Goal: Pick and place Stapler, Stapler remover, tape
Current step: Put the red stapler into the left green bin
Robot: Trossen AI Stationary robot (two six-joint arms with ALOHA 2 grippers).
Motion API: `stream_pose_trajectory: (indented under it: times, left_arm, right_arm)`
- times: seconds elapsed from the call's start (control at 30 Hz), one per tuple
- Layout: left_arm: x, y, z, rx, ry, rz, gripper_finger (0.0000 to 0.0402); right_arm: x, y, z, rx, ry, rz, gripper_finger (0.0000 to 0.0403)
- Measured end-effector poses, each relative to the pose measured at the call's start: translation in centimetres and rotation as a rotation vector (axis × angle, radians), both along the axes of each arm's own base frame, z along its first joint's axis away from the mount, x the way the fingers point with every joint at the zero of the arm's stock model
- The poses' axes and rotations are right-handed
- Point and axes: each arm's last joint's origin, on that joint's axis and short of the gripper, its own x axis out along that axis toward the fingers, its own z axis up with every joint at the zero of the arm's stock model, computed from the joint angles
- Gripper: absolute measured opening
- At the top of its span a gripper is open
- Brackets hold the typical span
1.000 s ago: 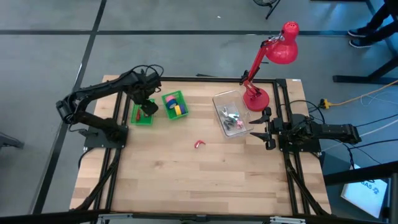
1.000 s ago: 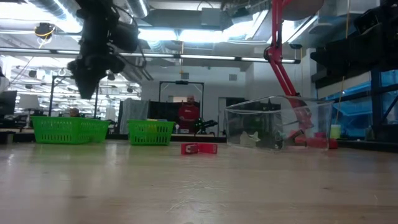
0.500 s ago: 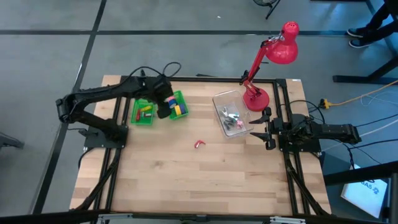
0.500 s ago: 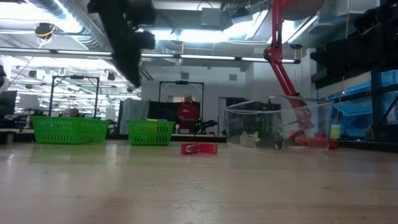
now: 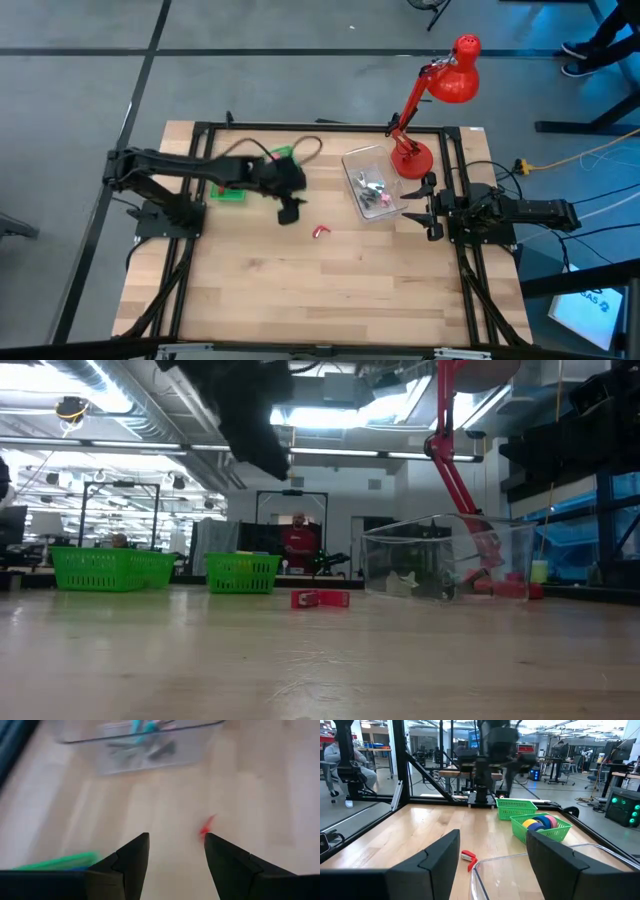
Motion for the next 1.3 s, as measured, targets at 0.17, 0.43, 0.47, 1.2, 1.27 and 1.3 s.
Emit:
stream_pose_trajectory:
  times: [0.17,0.43,0.47,1.2,1.27,1.3]
  left_arm:
    - [2.2,-2.7,-2.0,-0.080,-0.016,-0.001,0.0184]
    - [4.4,-4.4,-6.3,-0.211,0.030,0.214,0.0176]
    - [4.7,-4.5,-6.8,-0.228,0.029,0.248,0.0175]
    - [6.6,-6.2,-13.2,-0.329,0.093,0.447,0.0182]
    - [7.0,-6.3,-13.6,-0.347,0.075,0.436,0.0181]
    - [7.1,-6.3,-13.7,-0.351,0.070,0.432,0.0180]
  right_arm:
    - [0.0,0.0,0.0,0.000,0.000,0.000,0.0232]
    - [0.0,0.0,0.0,0.000,0.000,0.000,0.0232]
    - [0.0,0.0,0.0,0.000,0.000,0.000,0.0232]
    - [0.0,0.0,0.0,0.000,0.000,0.000,0.0232]
    - [0.0,0.0,0.0,0.000,0.000,0.000,0.0232]
    - [0.0,0.0,0.0,0.000,0.000,0.000,0.0232]
